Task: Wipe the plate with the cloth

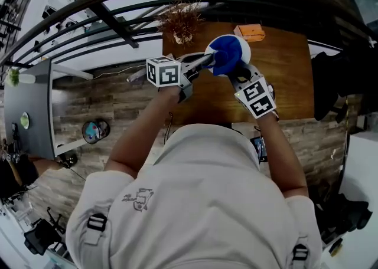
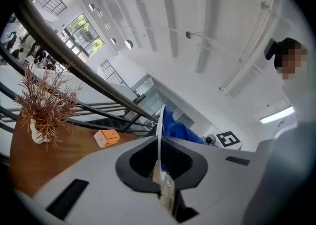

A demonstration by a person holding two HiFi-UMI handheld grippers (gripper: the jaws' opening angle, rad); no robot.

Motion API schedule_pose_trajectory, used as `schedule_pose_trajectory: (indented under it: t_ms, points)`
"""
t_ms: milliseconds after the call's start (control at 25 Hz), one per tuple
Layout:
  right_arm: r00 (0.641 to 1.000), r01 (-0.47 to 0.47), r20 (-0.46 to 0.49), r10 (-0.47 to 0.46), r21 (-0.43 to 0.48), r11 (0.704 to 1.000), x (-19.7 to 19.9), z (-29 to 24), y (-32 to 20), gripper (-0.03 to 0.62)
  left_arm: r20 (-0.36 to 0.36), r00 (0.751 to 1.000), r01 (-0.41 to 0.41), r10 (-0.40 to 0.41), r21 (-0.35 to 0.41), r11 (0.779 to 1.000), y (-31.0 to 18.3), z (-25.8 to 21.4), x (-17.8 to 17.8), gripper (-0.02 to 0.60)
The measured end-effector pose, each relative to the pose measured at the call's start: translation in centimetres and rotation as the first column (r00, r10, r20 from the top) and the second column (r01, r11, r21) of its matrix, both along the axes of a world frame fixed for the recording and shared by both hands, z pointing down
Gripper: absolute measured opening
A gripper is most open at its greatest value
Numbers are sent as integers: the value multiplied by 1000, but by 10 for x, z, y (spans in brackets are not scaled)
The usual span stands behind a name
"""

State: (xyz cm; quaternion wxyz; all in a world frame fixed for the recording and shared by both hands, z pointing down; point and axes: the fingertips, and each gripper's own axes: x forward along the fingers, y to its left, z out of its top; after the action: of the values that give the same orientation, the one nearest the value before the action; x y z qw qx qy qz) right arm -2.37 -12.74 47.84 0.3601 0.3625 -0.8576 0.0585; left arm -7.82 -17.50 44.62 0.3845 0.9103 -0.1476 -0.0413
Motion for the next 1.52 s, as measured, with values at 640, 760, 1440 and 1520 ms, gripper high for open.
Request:
schedule_pose_trajectory:
  t_ms: [640,760,1440,1520]
  points:
    - [994,-106,-14,109,143,984,63,-79,-28,49,328,939,-94,-101,529,843,-2,-26,-21,15]
    - [995,-104,13,104,160,982,57,-98,-29,49,379,920,-171,-95,610,774,3,-29,-12,15]
    - [985,14,165,-43,174,985,-13,-165,-26,49,483,788,-503,-383,863,54,25,-97,35,15]
    - [983,14,181,-44,165,986,-12,-163,-25,49,476,791,-505,-384,863,30,26,-101,37,15]
